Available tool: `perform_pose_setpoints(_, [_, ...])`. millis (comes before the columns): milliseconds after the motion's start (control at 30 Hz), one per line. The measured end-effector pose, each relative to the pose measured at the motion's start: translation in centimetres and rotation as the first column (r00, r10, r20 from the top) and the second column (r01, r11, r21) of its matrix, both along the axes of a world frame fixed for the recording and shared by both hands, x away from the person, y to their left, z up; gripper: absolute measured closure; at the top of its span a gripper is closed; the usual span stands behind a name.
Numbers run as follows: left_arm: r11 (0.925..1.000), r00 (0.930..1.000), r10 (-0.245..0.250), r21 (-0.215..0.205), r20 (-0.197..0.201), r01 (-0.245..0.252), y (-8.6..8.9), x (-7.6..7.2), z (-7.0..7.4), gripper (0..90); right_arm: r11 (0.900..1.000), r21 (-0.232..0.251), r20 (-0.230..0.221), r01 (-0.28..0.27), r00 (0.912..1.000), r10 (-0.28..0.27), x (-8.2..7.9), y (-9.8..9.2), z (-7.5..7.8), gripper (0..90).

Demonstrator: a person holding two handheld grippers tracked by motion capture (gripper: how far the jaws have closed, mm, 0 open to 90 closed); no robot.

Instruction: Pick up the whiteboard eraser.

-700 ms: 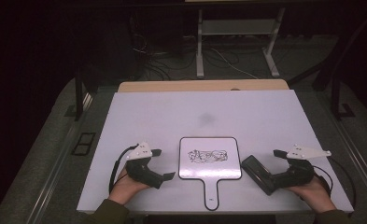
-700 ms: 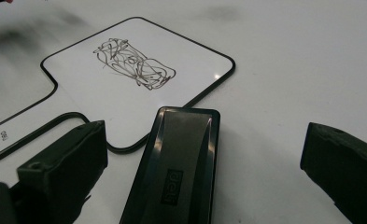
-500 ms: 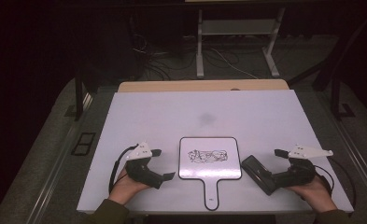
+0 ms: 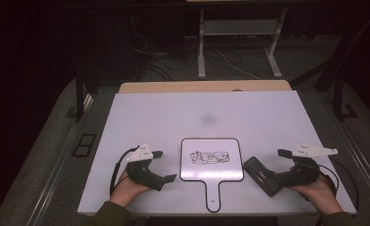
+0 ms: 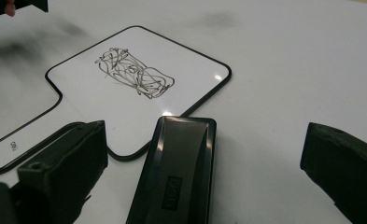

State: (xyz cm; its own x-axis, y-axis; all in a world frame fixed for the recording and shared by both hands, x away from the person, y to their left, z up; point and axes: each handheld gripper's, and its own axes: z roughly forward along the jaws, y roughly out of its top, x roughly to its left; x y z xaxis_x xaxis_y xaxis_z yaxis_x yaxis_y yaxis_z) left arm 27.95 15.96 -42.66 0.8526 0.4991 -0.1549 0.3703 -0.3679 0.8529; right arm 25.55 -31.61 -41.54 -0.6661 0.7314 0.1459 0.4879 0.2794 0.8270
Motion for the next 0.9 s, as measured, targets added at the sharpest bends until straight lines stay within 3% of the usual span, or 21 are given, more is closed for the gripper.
perform_pose_setpoints(367, [1.0,1.0,0.007,0.001,0.003,-0.007,0.0,0.0,0.1,0.0,1.0,-0.024,-0.004,0.001,1.0,-0.001,0.5,0.5,0.8,0.0])
perform_pose_setpoints(567, [0.9998,0.9998,0.016,-0.007,0.011,-0.016,0.1,0.0,0.3,0.0,0.998,-0.054,0.002,-0.021,0.9998,0.021,2.0,1.2,1.3,0.0])
perform_pose_setpoints(900, [0.9999,0.9999,0.012,-0.004,0.01,-0.012,0.2,0.0,0.2,0.0,0.998,-0.059,-0.002,-0.034,0.9994,0.034,3.1,2.4,1.6,0.0])
